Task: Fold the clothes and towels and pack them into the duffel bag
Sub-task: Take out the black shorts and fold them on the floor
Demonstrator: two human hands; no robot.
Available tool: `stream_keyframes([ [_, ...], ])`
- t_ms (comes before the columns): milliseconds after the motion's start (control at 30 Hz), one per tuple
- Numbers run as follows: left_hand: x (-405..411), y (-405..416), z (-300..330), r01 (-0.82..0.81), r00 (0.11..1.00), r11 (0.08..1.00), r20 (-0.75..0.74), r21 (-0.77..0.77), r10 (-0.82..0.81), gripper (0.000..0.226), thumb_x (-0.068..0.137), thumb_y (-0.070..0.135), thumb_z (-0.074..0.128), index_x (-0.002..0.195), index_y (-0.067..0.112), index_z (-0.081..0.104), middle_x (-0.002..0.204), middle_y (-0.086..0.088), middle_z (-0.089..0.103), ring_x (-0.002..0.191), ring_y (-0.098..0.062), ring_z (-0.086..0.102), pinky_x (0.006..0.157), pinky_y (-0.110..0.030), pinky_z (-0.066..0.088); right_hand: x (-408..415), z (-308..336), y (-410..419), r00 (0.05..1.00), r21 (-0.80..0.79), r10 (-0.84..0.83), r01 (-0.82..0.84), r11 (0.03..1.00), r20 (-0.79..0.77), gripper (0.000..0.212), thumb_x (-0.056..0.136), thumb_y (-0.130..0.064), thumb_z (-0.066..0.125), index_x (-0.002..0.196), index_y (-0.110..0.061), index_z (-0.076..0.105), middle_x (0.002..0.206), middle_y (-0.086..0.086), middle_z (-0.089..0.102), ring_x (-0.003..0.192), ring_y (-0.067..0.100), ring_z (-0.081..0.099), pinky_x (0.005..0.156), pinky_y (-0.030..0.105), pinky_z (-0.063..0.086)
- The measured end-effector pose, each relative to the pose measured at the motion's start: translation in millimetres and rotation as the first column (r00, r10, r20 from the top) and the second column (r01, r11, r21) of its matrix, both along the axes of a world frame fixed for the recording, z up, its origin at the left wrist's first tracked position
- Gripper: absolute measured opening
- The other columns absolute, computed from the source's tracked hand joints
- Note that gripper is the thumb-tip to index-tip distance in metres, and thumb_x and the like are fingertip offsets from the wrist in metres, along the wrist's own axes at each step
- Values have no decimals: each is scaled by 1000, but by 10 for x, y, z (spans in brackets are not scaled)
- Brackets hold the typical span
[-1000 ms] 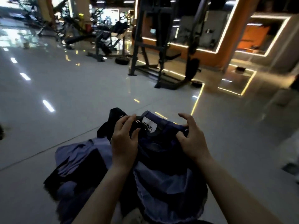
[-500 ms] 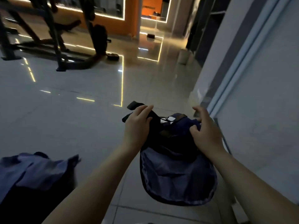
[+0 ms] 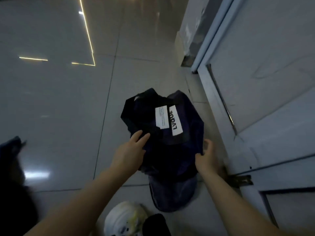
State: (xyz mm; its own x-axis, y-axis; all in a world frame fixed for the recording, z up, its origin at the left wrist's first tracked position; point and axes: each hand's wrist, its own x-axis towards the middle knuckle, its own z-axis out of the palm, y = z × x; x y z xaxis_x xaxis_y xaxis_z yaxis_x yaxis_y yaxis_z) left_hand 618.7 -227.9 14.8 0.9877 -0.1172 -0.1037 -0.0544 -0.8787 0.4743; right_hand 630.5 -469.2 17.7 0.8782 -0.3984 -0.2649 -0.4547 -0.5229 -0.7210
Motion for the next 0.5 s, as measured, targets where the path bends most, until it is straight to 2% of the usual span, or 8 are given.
stream_keyframes([
  [67, -87, -5, -14, 41, 999, 997, -26, 64, -39, 58, 98, 28, 50, 150, 29, 25, 158, 3, 20, 132, -26, 40, 97, -38, 46, -112, -150, -40, 995, 32, -48, 51, 998, -84, 55, 90, 2, 40, 140, -21, 34, 124, 8, 56, 98, 24, 58, 84, 37, 51],
  [133, -142, -12, -8, 80, 996, 989, -40, 128, -76, 59, 97, 33, 49, 150, 30, 24, 157, 3, 20, 137, -24, 31, 99, -37, 43, -167, -219, -87, 990, 17, -94, 96, 995, -108, 53, 90, -2, 45, 139, -19, 35, 125, 8, 55, 97, 24, 57, 83, 38, 52],
  [200, -170, -6, 5, 117, 992, 974, -63, 193, -106, 62, 97, 37, 49, 151, 31, 20, 158, 2, 17, 140, -23, 22, 103, -36, 40, -232, -254, -109, 989, -57, -99, 93, 994, -110, 53, 91, -10, 52, 140, -22, 36, 132, 9, 48, 106, 27, 54, 89, 42, 50],
  [267, -160, 8, 46, 166, 984, 952, -101, 256, -145, 66, 96, 40, 48, 152, 32, 14, 159, 1, 11, 143, -24, 15, 108, -38, 33, -312, -260, -90, 999, -164, -2, -5, 986, -48, 54, 92, -25, 58, 142, -23, 36, 142, 11, 37, 121, 28, 46, 98, 43, 44],
  [367, -71, 63, 176, 269, 961, 884, -162, 381, -223, 70, 97, 45, 45, 152, 34, 4, 160, 0, 0, 146, -27, 4, 113, -41, 23, -361, -209, -13, 964, -220, 267, -257, 941, 15, 66, 91, -48, 55, 148, -27, 28, 157, 9, 15, 142, 26, 22, 113, 42, 30],
  [433, 26, 124, 273, 342, 939, 811, -206, 475, -275, 71, 97, 48, 42, 152, 35, -1, 160, -1, -7, 147, -29, 1, 115, -42, 20, -303, -194, 69, 914, -239, 401, -404, 883, -64, 81, 86, -60, 54, 152, -32, 16, 161, 5, -1, 147, 25, 4, 117, 44, 18],
  [500, 135, 180, 369, 388, 921, 755, -260, 529, -291, 72, 97, 51, 40, 151, 36, -5, 160, -1, -11, 147, -30, -2, 116, -43, 18, -183, -216, 135, 879, -237, 441, -475, 848, -182, 95, 79, -70, 54, 152, -38, 3, 160, 4, -11, 147, 28, -4, 117, 50, 14],
])
